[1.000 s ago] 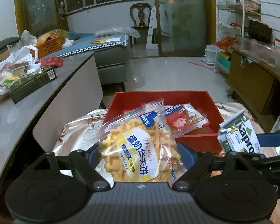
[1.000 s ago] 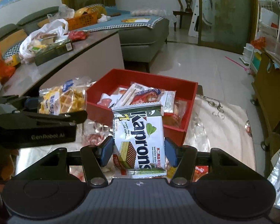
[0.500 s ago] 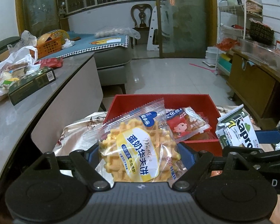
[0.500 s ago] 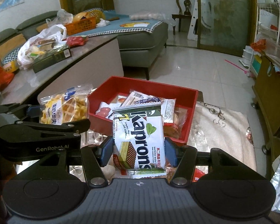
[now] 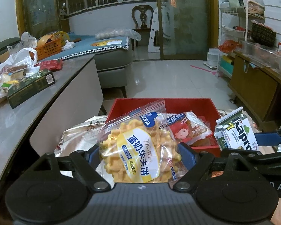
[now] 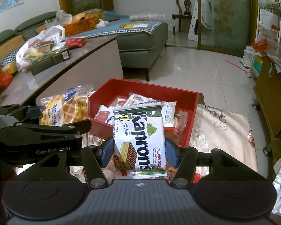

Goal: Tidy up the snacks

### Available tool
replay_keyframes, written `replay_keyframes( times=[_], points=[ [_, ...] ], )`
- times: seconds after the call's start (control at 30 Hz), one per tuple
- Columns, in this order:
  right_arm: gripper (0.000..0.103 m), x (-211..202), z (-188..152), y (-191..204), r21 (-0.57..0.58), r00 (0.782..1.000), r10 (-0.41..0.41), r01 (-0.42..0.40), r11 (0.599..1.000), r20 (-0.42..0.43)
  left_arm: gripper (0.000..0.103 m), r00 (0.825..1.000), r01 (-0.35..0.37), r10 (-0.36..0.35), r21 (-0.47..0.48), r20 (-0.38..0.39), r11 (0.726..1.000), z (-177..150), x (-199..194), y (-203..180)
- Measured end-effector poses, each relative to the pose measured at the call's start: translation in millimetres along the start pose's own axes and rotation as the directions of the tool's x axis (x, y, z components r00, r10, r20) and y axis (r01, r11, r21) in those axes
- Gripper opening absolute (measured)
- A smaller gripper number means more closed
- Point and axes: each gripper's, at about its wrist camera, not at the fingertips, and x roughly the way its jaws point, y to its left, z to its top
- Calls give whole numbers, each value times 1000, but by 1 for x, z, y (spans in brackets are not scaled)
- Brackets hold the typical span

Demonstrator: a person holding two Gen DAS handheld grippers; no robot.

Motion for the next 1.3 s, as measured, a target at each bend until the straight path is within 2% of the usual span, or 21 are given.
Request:
replay_keyframes(
  times=[0.47, 0.8, 1.13, 1.3],
  points=[
    [65, 12, 15, -8, 21, 1000, -5, 5, 1000, 14, 77, 1000, -24, 24, -26, 6, 999, 16, 16, 6],
    [65, 10, 30, -46, 103, 997, -56, 50, 993, 54, 77, 999, -33, 33, -73, 8, 997, 38, 37, 18],
    [65, 48, 45, -44, 102, 1000, -18, 15, 995, 26, 77, 999, -53, 51, -99, -19, 994, 51, 68, 29],
    [65, 71, 53, -37, 96, 1000, 8, -8, 995, 3, 77, 997, -53, 49, -81, -54, 995, 50, 86, 25]
  ],
)
